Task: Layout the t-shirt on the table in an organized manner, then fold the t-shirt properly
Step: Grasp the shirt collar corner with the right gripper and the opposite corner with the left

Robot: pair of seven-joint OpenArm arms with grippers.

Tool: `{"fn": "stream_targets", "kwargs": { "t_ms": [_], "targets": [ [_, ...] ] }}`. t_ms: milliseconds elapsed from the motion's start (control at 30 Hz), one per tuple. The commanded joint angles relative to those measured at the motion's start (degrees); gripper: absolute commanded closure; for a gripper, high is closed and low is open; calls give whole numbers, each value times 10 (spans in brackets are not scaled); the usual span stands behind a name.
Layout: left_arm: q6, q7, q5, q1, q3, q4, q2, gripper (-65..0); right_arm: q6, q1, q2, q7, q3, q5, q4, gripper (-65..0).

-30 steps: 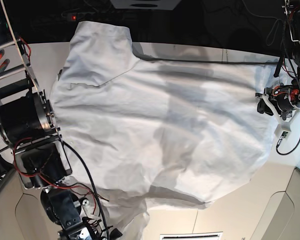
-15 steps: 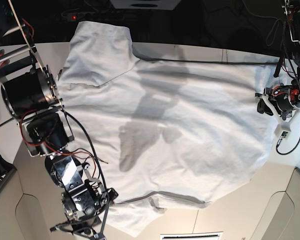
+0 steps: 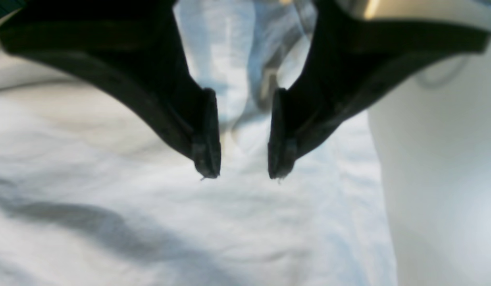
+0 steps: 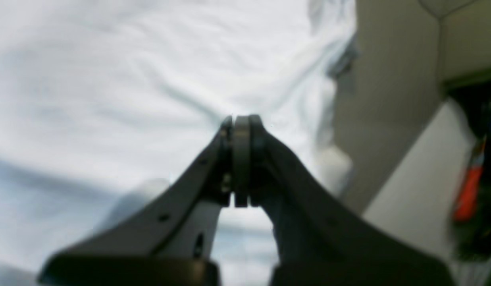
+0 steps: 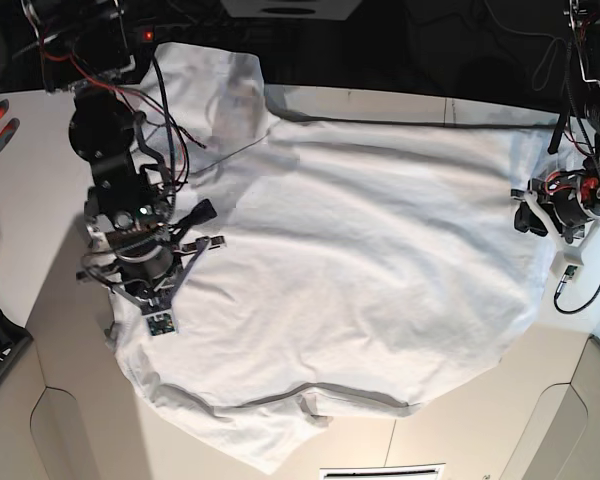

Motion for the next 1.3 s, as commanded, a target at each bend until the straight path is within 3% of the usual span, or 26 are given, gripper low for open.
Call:
{"fn": "stream_targets", "kwargs": {
  "t_ms": [0,133,333,400,433,467,633,1000,1067,1133,1267],
  "targets": [
    [-2,-7,-5,-8,-4,9,-13,-243,17,-19,0,2,32,31,46,0],
    [-2,-7,-5,-8,-4,9,-13,-243,90,-113,0,-3,192,214,129,0],
    [-2,-6,-5,-8,-4,9,-13,-243,195,-184,-14,-25,415,407,65,-7],
    [-1,-6,-5,-8,-4,9,-12,-243,228,-189,-21,-38,455,452,27,-257],
    [-2,-6,-5,-8,-4,9,-11,-243,248,-190,-22,-38,467,471,5,-334],
    [-2,-6,-5,-8,-4,9,-10,-243,256,-190,-22,-41,473,486,-16,-354],
    [-2,-6,-5,-8,-4,9,1,-243,258,-190,-30,-47,462,548,-102,-354],
    [-8,-6,-5,-8,-4,9,14,-243,262,-190,-56,-49,365,552,-125,-346],
    [-8,-6,-5,-8,-4,9,14,-243,269,-188,-56,-49,349,540,-125,-243],
    [-7,-6,-4,-9,-7,9,9,-243,274,-188,-56,-49,342,523,-125,-13],
    [-6,-6,-6,-8,-59,9,-1,-243,274,-188,-55,-50,343,501,-125,0]
  ]
}}
